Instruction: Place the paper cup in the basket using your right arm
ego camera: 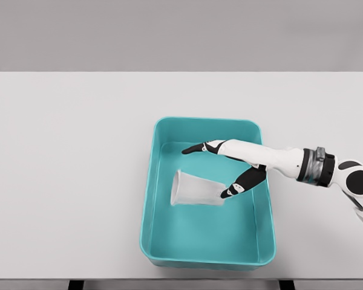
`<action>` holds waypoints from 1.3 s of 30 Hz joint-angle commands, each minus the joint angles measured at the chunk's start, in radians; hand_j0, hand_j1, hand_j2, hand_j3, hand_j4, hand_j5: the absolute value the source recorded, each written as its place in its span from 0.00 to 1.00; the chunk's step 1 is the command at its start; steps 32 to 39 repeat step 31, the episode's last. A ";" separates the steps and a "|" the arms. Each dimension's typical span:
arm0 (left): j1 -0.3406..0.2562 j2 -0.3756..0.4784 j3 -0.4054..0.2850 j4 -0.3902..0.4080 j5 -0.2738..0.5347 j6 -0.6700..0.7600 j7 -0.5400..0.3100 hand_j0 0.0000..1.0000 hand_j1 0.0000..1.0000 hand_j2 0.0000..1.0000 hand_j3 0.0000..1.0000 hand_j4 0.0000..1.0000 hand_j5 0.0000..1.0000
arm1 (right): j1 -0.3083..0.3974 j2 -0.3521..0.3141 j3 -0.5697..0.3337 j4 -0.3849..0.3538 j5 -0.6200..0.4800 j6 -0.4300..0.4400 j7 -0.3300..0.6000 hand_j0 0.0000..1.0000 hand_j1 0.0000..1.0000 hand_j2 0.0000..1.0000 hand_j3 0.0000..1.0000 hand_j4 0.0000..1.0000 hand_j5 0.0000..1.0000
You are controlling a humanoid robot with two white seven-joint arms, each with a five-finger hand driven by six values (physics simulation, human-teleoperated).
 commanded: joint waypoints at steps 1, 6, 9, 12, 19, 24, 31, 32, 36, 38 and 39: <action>0.000 0.000 0.000 0.000 0.000 0.000 0.000 1.00 1.00 1.00 1.00 1.00 1.00 | -0.002 -0.001 -0.001 -0.001 -0.006 0.001 0.000 1.00 1.00 1.00 1.00 1.00 1.00; 0.000 0.000 0.000 0.000 0.000 0.000 0.000 1.00 1.00 1.00 1.00 1.00 1.00 | -0.025 0.004 -0.016 -0.001 -0.020 0.003 0.000 1.00 1.00 1.00 1.00 1.00 1.00; 0.000 0.000 0.001 0.000 0.000 0.000 0.000 1.00 1.00 1.00 1.00 1.00 1.00 | -0.015 -0.007 -0.090 -0.001 -0.129 0.006 0.000 1.00 1.00 1.00 1.00 1.00 1.00; 0.000 0.000 0.000 0.000 0.000 0.000 0.000 1.00 1.00 1.00 1.00 1.00 1.00 | -0.008 -0.033 -0.154 -0.001 -0.206 0.024 0.000 1.00 1.00 1.00 1.00 1.00 1.00; 0.000 0.000 0.000 0.000 0.000 0.000 0.000 1.00 1.00 1.00 1.00 1.00 1.00 | 0.044 -0.104 -0.265 0.001 -0.293 0.050 0.000 1.00 1.00 1.00 1.00 1.00 1.00; 0.000 0.000 0.000 0.000 0.000 0.000 0.000 1.00 1.00 1.00 1.00 1.00 1.00 | 0.140 -0.142 -0.375 0.001 -0.321 0.049 0.000 1.00 1.00 1.00 1.00 1.00 1.00; 0.000 0.000 0.000 0.000 0.000 0.000 0.000 1.00 1.00 1.00 1.00 1.00 1.00 | 0.144 -0.143 -0.384 0.001 -0.321 0.049 0.000 1.00 1.00 1.00 1.00 1.00 1.00; 0.000 0.000 0.000 0.000 0.000 0.000 0.000 1.00 1.00 1.00 1.00 1.00 1.00 | 0.144 -0.143 -0.384 0.001 -0.321 0.049 0.000 1.00 1.00 1.00 1.00 1.00 1.00; 0.000 0.000 0.000 0.000 0.000 0.000 0.000 1.00 1.00 1.00 1.00 1.00 1.00 | 0.144 -0.143 -0.384 0.001 -0.321 0.049 0.000 1.00 1.00 1.00 1.00 1.00 1.00; 0.000 0.000 0.000 0.000 0.000 0.000 0.000 1.00 1.00 1.00 1.00 1.00 1.00 | 0.144 -0.143 -0.384 0.001 -0.321 0.049 0.000 1.00 1.00 1.00 1.00 1.00 1.00; 0.000 0.000 0.000 0.000 0.000 0.000 0.000 1.00 1.00 1.00 1.00 1.00 1.00 | 0.144 -0.143 -0.384 0.001 -0.321 0.049 0.000 1.00 1.00 1.00 1.00 1.00 1.00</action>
